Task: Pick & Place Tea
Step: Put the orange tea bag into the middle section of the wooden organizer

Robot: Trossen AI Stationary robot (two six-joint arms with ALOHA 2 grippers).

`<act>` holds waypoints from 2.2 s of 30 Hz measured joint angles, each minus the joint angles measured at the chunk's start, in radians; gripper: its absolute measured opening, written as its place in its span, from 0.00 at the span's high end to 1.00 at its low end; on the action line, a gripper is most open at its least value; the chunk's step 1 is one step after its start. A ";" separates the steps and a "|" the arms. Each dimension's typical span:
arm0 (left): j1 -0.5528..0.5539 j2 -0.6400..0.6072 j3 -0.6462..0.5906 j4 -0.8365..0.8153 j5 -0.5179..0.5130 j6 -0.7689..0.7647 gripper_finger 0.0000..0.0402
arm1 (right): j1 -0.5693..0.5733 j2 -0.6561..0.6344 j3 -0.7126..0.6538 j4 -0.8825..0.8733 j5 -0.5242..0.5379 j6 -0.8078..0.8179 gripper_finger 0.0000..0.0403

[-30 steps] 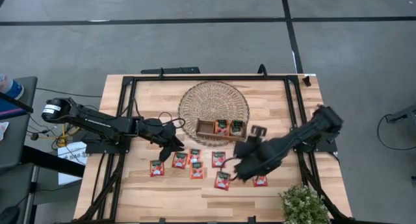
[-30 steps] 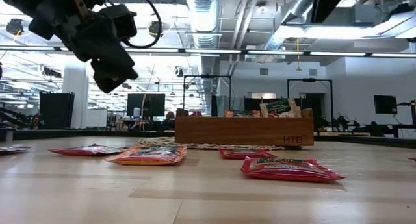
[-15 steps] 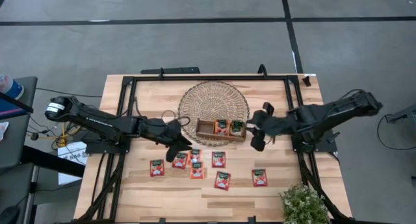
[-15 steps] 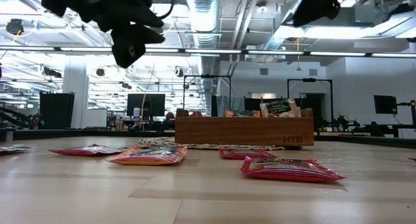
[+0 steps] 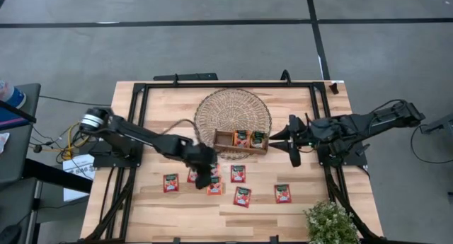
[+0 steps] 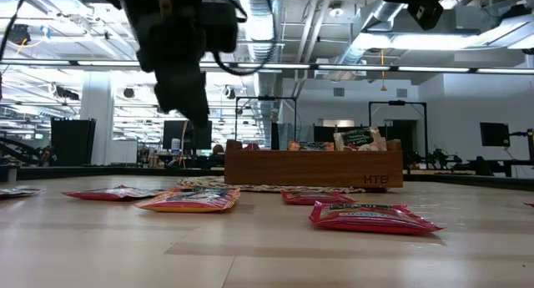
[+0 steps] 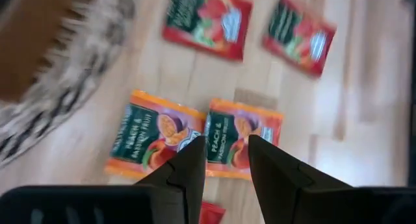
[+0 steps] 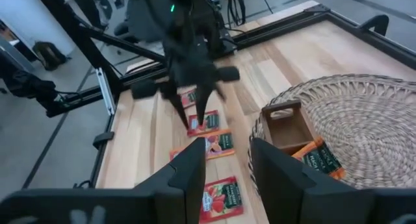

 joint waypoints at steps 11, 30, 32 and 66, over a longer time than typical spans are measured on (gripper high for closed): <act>-0.049 0.262 0.194 -0.144 -0.039 0.066 0.73 | 0.000 0.003 0.000 0.000 -0.051 0.000 0.71; -0.059 0.273 0.213 -0.160 -0.079 0.035 0.73 | 0.092 0.003 0.000 0.000 -0.049 0.000 0.71; -0.059 0.273 0.212 -0.160 -0.088 0.034 0.73 | 0.092 0.003 0.000 0.000 -0.049 0.000 0.71; -0.055 0.337 0.262 -0.149 -0.081 0.042 1.00 | 0.092 0.003 0.000 0.007 -0.048 0.000 0.71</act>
